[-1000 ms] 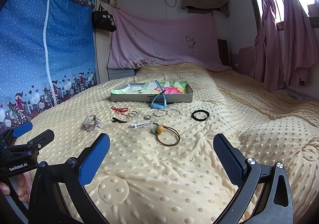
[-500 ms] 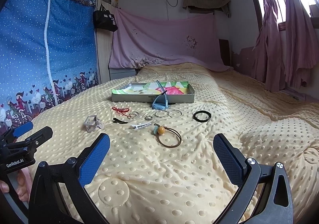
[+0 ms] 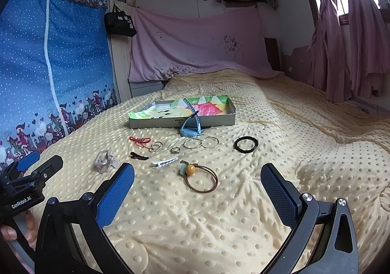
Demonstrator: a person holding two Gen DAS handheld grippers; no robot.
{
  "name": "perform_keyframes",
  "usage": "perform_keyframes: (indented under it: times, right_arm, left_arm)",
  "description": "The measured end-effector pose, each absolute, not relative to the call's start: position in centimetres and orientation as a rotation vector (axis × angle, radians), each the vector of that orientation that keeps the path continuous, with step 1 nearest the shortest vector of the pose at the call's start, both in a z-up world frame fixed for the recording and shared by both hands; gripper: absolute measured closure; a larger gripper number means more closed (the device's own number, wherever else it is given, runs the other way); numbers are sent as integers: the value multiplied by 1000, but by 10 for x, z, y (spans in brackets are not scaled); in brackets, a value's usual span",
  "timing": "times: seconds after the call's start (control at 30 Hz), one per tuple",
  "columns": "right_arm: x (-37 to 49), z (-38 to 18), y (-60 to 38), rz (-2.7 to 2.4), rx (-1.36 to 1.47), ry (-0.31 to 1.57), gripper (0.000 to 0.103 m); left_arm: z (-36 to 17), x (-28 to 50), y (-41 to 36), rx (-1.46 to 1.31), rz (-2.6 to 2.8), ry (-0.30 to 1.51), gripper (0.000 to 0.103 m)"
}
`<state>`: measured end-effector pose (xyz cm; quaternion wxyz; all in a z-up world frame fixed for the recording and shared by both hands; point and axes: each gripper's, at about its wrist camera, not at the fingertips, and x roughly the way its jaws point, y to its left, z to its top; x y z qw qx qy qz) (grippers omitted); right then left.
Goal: Organize jewelry
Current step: 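Grasp the orange-bead hair tie with the right tool while the left grasps the grey holder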
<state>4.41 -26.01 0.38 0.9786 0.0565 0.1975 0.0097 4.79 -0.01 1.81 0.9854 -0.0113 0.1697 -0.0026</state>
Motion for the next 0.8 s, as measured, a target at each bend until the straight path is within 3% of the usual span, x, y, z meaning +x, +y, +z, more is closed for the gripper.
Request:
perform_keyframes:
  times: [0.7, 0.77, 0.8]
  right_arm:
    - [147, -16, -242, 55, 187, 515, 1]
    - [151, -21, -237, 60, 176, 521, 5]
    - [154, -25, -233, 64, 166, 528, 13]
  left_arm:
    - [-4, 136, 20, -52, 28, 457, 0]
    - [-7, 141, 20, -57, 31, 468, 0]
    - [-9, 144, 21, -64, 29, 474, 0]
